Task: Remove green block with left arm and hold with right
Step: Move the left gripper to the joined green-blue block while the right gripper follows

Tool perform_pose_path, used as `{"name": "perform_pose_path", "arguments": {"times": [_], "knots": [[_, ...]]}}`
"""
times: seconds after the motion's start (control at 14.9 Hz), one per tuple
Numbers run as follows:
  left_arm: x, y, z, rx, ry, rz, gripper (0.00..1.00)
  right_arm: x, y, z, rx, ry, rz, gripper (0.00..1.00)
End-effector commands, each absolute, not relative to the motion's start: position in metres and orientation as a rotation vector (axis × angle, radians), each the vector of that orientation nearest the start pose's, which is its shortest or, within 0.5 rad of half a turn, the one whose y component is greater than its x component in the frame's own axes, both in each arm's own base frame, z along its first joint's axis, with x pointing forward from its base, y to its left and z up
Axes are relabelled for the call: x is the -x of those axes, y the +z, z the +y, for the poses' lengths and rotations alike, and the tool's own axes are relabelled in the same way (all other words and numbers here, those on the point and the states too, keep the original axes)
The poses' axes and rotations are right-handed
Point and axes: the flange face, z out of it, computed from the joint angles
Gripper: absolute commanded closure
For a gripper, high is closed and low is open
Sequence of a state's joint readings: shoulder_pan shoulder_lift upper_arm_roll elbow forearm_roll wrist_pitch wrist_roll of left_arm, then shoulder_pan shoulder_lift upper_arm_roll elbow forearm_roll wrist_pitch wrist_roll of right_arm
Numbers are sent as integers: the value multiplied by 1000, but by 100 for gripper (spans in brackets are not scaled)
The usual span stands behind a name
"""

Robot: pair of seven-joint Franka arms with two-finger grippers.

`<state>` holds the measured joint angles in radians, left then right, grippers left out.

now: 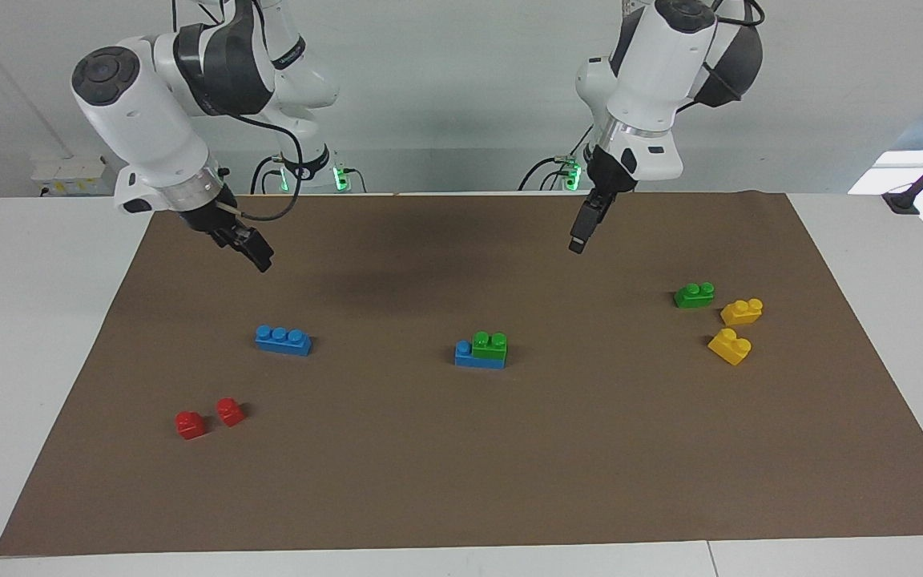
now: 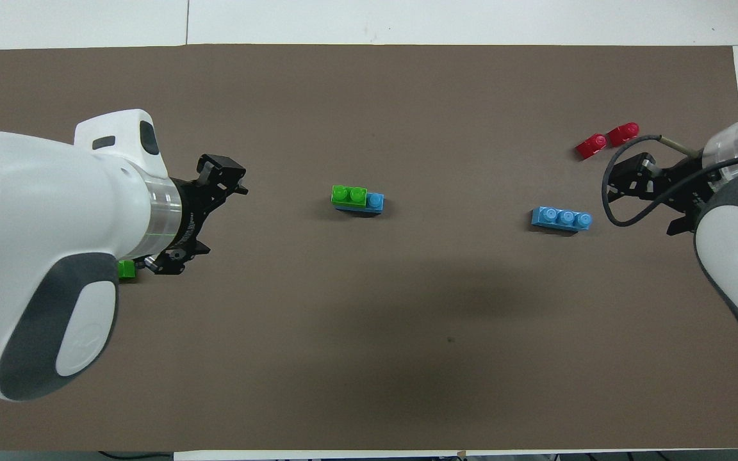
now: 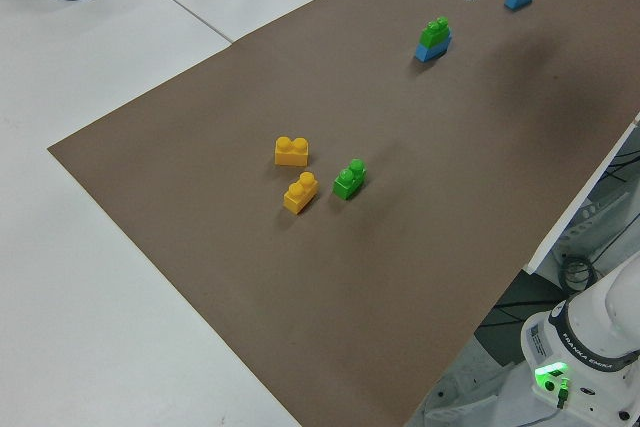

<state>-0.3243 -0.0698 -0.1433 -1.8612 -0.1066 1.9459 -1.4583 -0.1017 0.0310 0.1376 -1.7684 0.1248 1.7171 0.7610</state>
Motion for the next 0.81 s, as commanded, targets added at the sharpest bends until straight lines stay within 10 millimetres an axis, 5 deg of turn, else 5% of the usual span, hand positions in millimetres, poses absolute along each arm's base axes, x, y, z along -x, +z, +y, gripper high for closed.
{"name": "perform_pose_path", "arguments": {"times": [0.0,0.13,0.4,0.74], "knots": [[-494,515,-306,2705,59,-1882,0,-577,509,46,2643,221,1391,8],[-497,490,-335,2554,34,-2070,0,-590,494,71,2424,268,1595,9],[-515,456,-370,2478,67,-2138,0,-606,462,114,2138,388,1787,9],[-549,418,-386,2394,37,-2176,0,-587,404,178,2020,515,1815,9]]}}
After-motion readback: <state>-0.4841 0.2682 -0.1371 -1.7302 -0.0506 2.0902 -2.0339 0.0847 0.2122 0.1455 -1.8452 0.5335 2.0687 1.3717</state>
